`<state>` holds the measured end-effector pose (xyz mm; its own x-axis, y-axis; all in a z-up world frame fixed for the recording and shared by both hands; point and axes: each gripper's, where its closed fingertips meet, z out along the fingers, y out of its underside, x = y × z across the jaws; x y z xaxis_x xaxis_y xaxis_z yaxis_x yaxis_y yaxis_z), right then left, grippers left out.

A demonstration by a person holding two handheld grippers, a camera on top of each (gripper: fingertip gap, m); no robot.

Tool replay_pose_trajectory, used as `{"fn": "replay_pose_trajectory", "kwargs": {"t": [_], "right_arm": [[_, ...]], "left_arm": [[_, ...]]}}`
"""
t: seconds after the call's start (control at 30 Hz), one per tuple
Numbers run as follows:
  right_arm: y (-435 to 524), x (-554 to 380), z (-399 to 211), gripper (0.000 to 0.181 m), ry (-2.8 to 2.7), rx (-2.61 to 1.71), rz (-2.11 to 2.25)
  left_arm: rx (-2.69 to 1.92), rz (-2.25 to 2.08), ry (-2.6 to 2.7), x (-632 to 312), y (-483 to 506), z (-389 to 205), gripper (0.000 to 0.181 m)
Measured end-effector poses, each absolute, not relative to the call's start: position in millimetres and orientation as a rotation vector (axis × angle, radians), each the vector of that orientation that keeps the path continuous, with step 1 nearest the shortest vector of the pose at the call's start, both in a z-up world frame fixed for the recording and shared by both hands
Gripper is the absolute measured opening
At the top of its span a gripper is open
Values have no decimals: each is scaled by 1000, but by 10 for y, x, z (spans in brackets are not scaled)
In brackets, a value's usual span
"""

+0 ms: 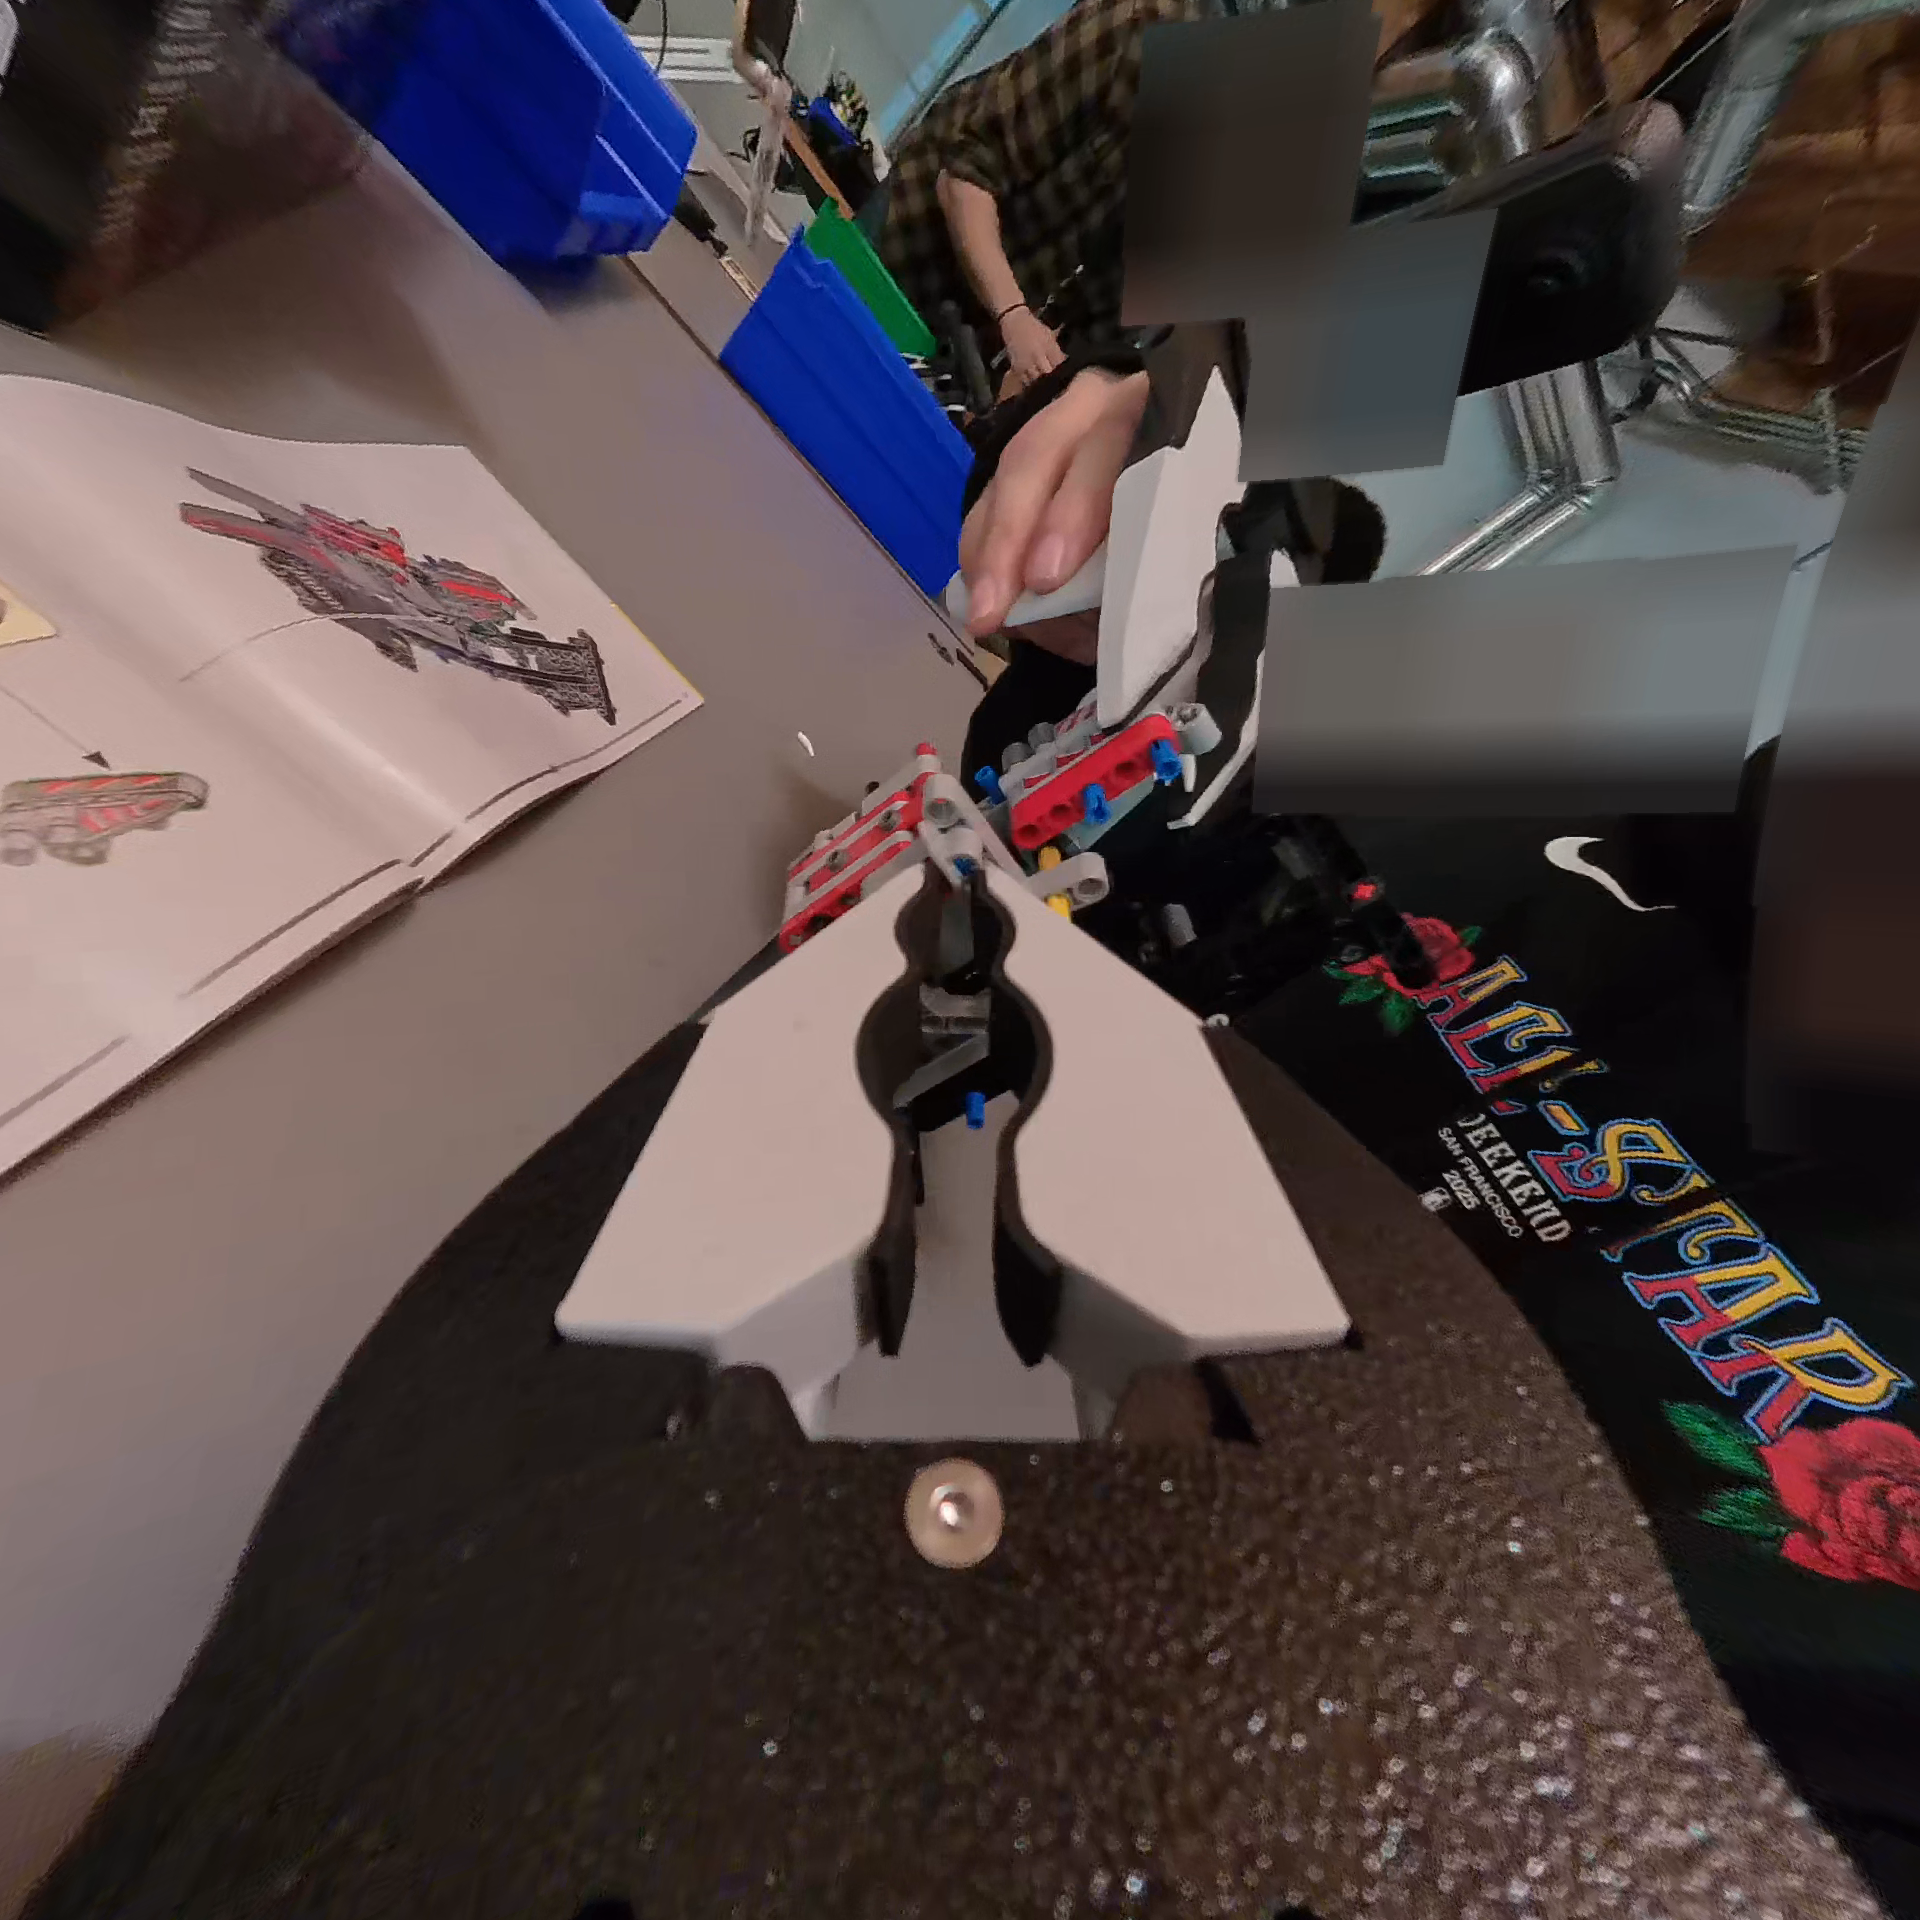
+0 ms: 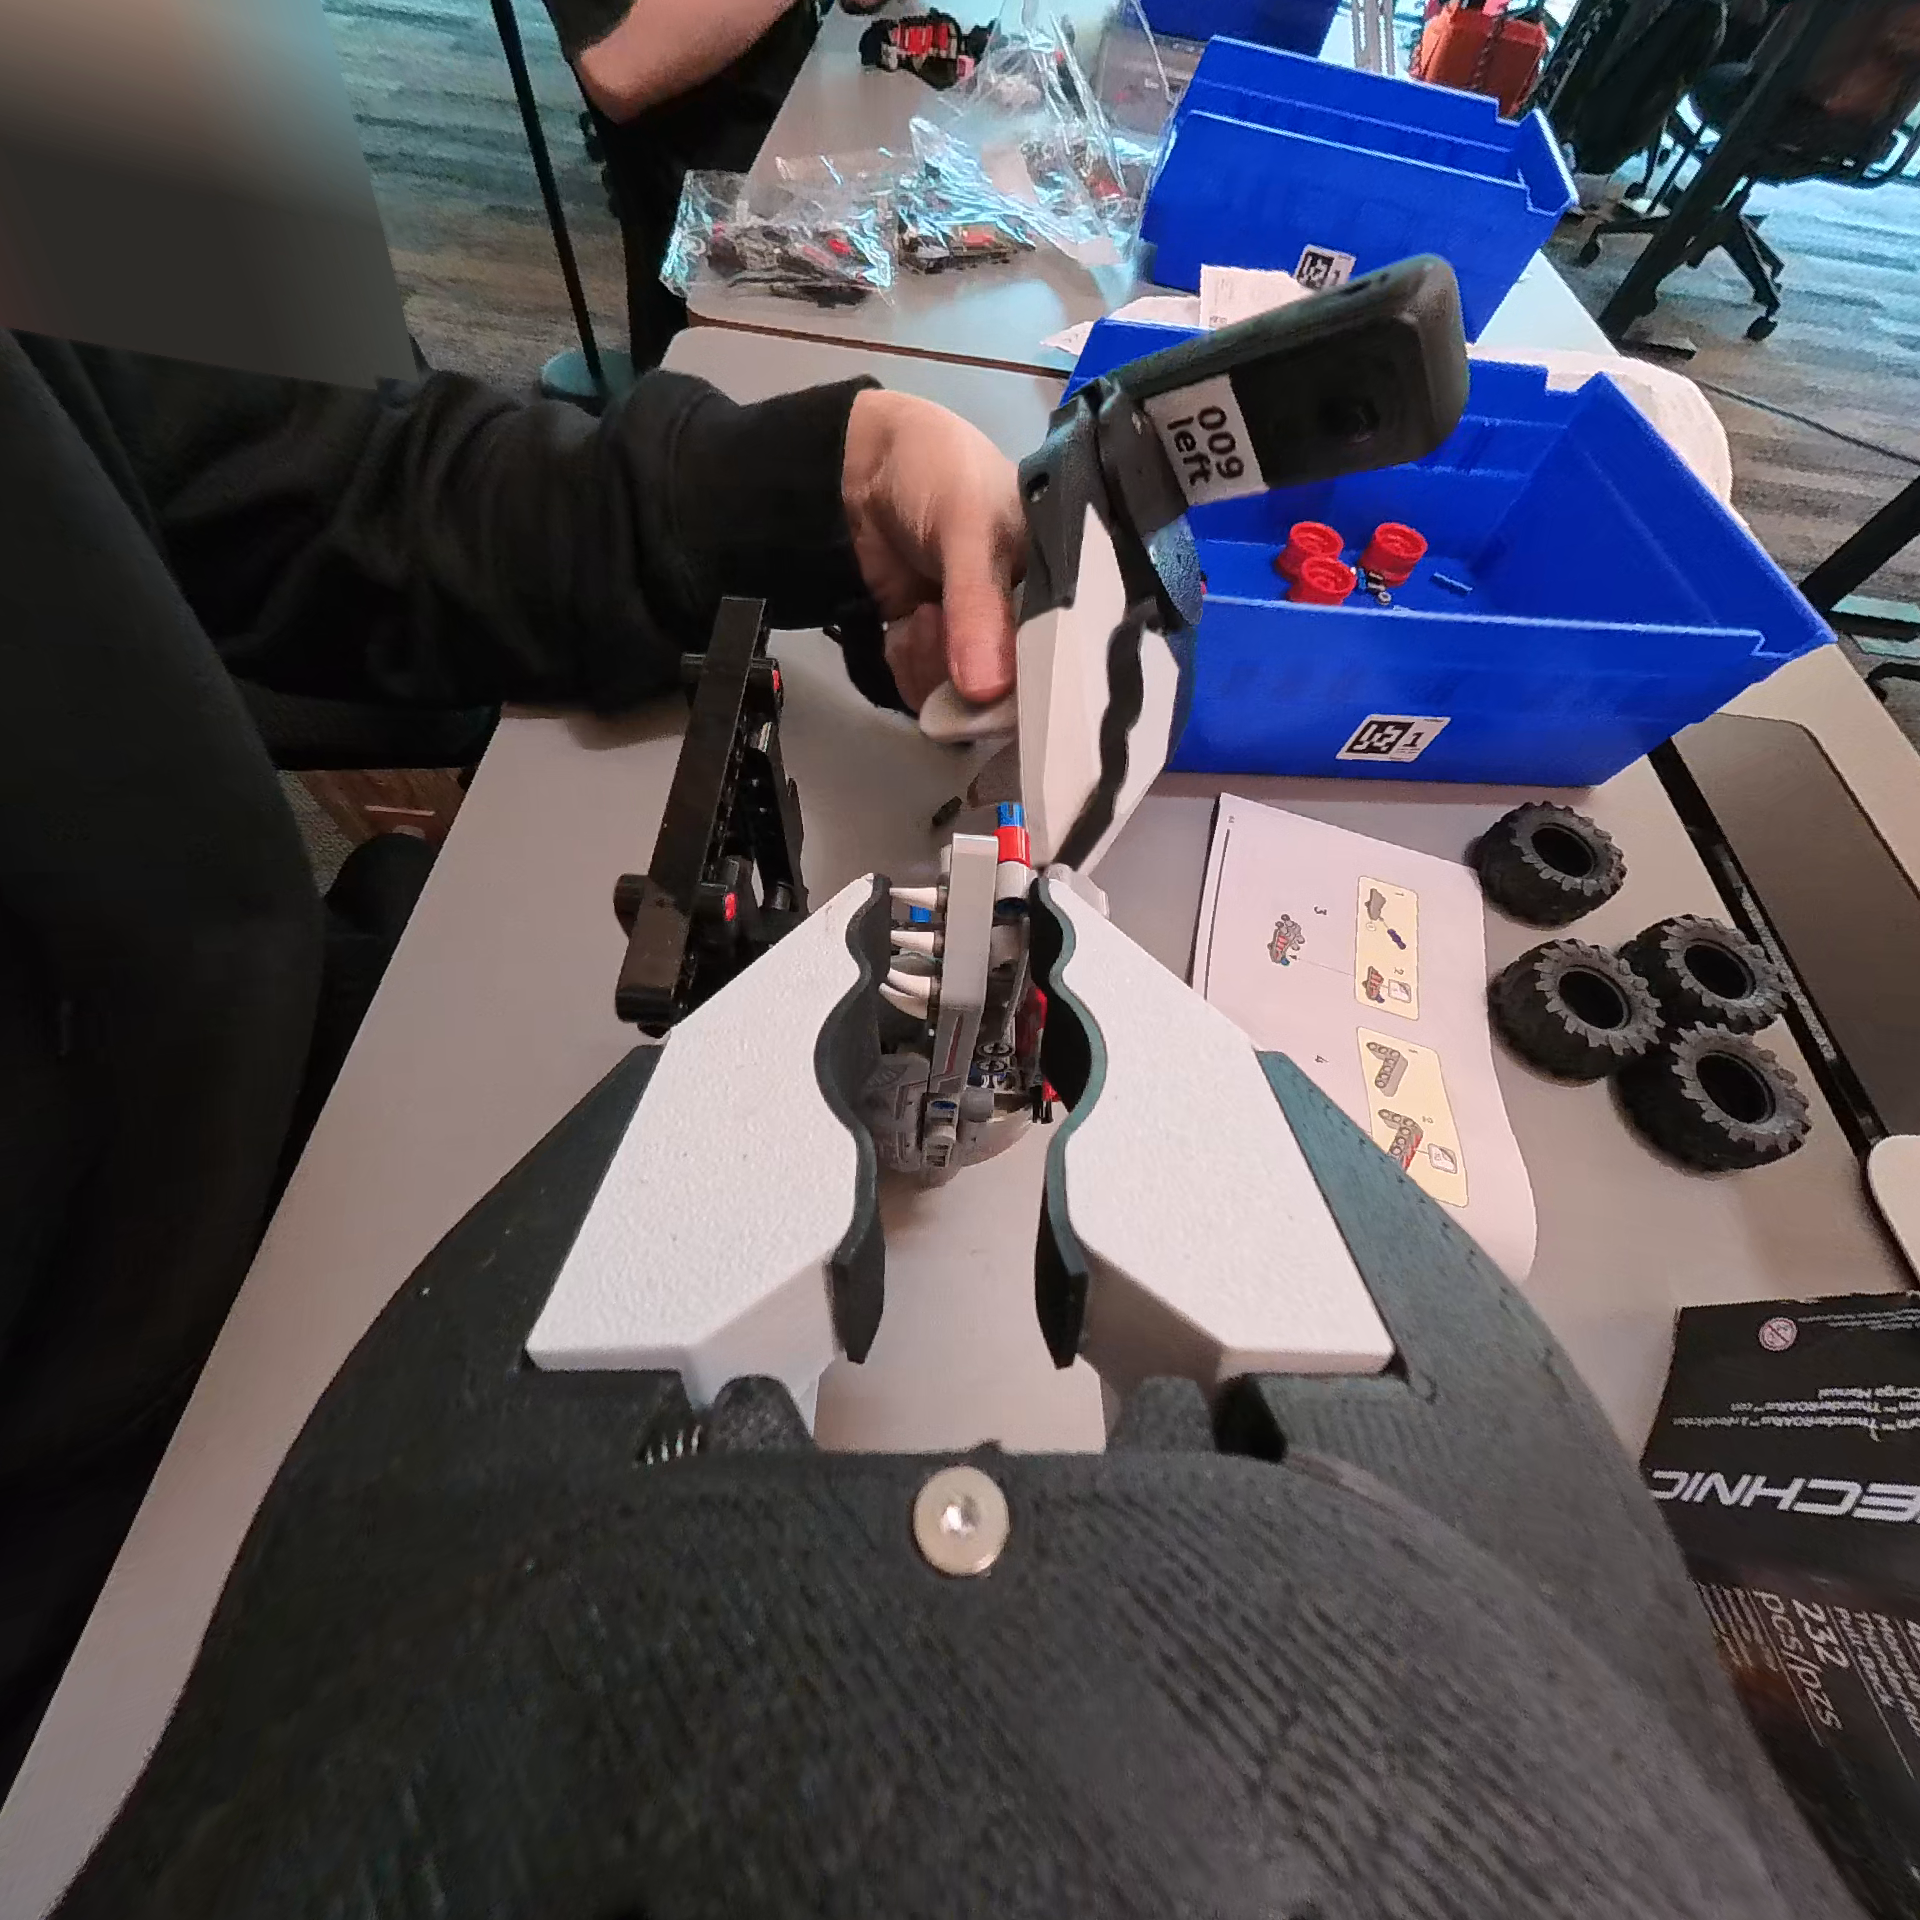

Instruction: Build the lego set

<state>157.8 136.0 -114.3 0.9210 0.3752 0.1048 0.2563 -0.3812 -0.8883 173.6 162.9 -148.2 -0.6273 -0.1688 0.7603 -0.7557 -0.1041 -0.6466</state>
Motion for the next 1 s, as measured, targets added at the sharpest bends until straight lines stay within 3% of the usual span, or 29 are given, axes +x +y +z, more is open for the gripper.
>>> {"fn": "replay_pose_trajectory", "kwargs": {"t": [0.27, 0.4, 0.63, 0.87, 1.0], "right_arm": [[1359, 1576, -1143, 27, -467, -1984, 120], [1262, 1614, -1092, 49, -474, -1998, 87], [1196, 1615, -1178, 49, -381, -2039, 188], [1292, 1581, -1334, 30, -329, -2025, 252], [1312, 1571, -1325, 28, -346, -1979, 246]], "left_arm": [[909, 1900, -1855, 1691, 1667, -1330, 0], [901, 1878, -1780, 1694, 1633, -1348, 2], [778, 1992, -1904, 1653, 1608, -1245, 0], [632, 2048, -2023, 1556, 1517, -1178, 2], [604, 2078, -2131, 1575, 1514, -1189, 2]]}}
